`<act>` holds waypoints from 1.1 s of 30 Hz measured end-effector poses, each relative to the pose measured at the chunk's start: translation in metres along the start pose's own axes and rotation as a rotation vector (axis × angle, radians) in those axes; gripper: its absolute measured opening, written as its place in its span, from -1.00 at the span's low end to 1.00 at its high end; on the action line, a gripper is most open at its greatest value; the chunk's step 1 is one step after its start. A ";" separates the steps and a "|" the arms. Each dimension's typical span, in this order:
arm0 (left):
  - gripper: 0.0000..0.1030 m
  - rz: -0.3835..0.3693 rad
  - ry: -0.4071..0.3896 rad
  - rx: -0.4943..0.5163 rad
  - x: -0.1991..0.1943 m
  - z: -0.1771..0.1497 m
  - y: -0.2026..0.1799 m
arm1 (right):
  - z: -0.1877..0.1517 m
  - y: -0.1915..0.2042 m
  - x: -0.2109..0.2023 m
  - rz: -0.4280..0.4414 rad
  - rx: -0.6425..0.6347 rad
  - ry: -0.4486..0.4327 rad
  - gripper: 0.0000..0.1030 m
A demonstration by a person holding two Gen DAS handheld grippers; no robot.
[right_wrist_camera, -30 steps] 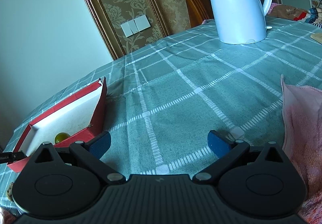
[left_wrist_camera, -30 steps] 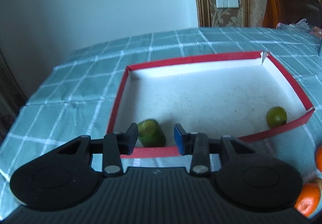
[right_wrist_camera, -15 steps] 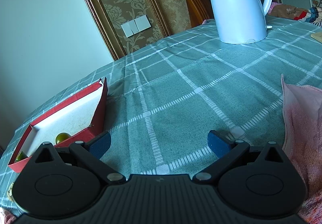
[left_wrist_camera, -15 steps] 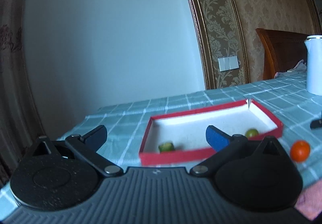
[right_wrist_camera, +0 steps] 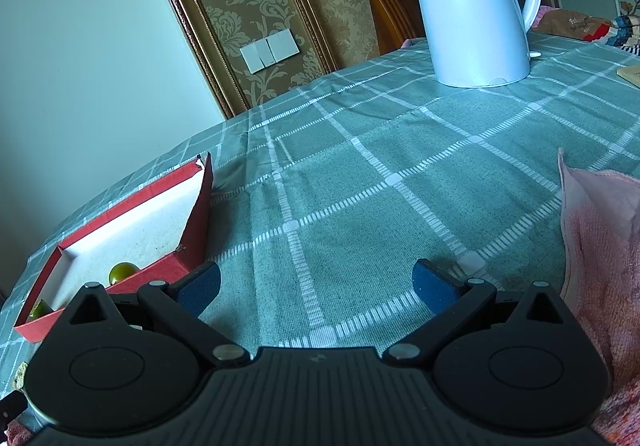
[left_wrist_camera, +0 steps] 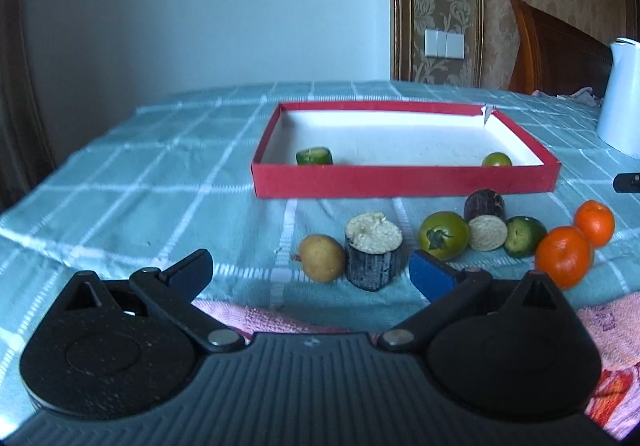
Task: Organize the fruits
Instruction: 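Withdraw the left gripper from the tray back toward the fruits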
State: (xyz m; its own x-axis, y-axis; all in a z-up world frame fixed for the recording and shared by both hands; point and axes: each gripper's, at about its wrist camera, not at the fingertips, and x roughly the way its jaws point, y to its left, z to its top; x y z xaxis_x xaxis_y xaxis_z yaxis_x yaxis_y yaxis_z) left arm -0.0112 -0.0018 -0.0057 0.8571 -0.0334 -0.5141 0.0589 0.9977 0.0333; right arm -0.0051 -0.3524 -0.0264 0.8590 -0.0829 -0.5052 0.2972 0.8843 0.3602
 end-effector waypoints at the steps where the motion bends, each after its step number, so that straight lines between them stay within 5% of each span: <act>1: 1.00 0.000 0.018 -0.009 0.003 0.000 0.002 | 0.000 0.000 0.000 -0.001 -0.001 0.001 1.00; 19: 1.00 -0.023 0.115 -0.042 0.023 0.007 0.009 | -0.001 0.003 -0.006 0.068 -0.032 -0.012 1.00; 33: 1.00 -0.015 0.131 -0.032 0.026 0.007 0.007 | -0.009 0.048 -0.039 0.112 -0.271 -0.062 1.00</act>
State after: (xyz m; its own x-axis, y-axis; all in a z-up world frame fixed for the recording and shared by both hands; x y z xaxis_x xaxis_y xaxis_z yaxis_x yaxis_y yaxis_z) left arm 0.0148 0.0037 -0.0126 0.7821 -0.0425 -0.6217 0.0530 0.9986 -0.0016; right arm -0.0282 -0.3027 0.0035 0.9064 0.0021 -0.4223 0.0838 0.9792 0.1847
